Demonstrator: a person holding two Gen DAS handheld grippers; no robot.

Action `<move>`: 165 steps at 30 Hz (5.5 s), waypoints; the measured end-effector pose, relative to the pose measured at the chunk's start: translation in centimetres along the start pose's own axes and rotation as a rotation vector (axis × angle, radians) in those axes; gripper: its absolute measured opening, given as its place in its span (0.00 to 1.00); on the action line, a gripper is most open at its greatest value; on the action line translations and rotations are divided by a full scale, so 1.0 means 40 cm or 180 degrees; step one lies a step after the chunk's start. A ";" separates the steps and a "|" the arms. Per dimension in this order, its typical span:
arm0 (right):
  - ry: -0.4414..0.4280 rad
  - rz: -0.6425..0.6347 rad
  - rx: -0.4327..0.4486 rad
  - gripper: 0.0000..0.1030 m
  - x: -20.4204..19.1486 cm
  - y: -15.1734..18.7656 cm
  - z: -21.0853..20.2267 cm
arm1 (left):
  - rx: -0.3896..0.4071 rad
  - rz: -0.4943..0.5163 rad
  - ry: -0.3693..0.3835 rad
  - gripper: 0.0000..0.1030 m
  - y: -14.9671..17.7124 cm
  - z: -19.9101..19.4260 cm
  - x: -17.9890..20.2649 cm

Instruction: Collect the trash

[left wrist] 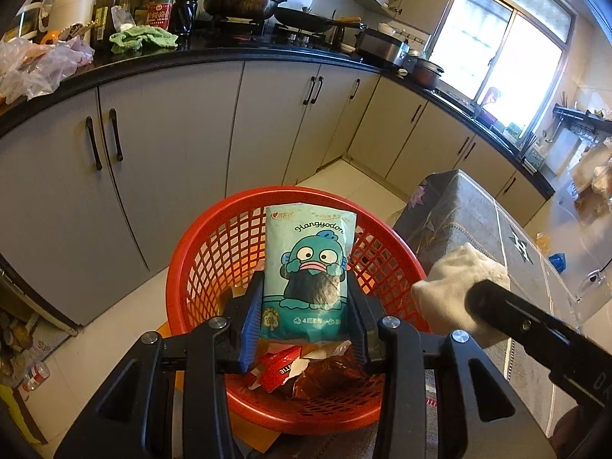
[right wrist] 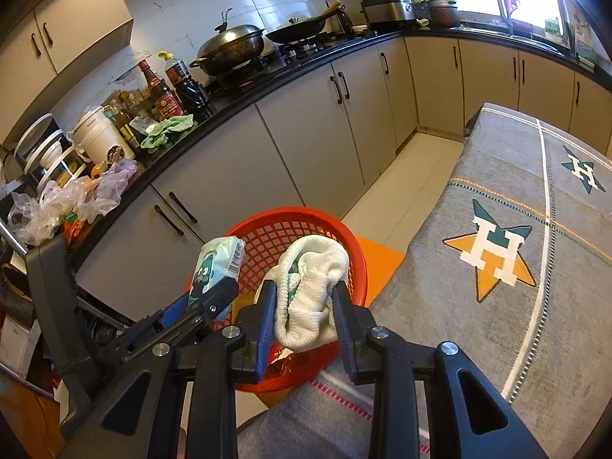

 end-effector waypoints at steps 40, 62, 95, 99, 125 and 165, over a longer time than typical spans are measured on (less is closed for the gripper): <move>0.0083 0.0326 0.0177 0.58 0.114 0.069 -0.137 | 0.0113 0.0139 0.0034 0.66 0.041 -0.057 0.087; 0.0821 0.0106 0.0645 0.71 0.173 0.271 -0.458 | -0.0137 0.0457 0.0416 0.80 0.221 -0.178 0.277; 0.1394 0.0106 0.0785 0.80 0.152 0.520 -0.611 | 0.0112 0.0838 0.0288 0.97 0.465 -0.337 0.237; 0.1468 0.0125 0.0790 0.80 0.164 0.538 -0.622 | 0.0035 0.0839 0.0278 0.97 0.468 -0.325 0.237; 0.1463 0.0119 0.0972 0.81 0.169 0.517 -0.658 | 0.0140 0.1189 0.0459 0.97 0.310 -0.379 0.268; 0.1567 -0.0048 0.0852 0.86 0.136 0.545 -0.618 | 0.0505 0.1347 -0.0239 0.97 0.403 -0.375 0.205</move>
Point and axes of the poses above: each gripper's, at about its wrist camera, not at the fingertips, and z roughly the way its jaws point, x to its right, y to its underside, the point moved 5 cm from there along z, roughly the way its jaws point, and after that the axes turned 4 degrees about -z, right-handed, at the moved point
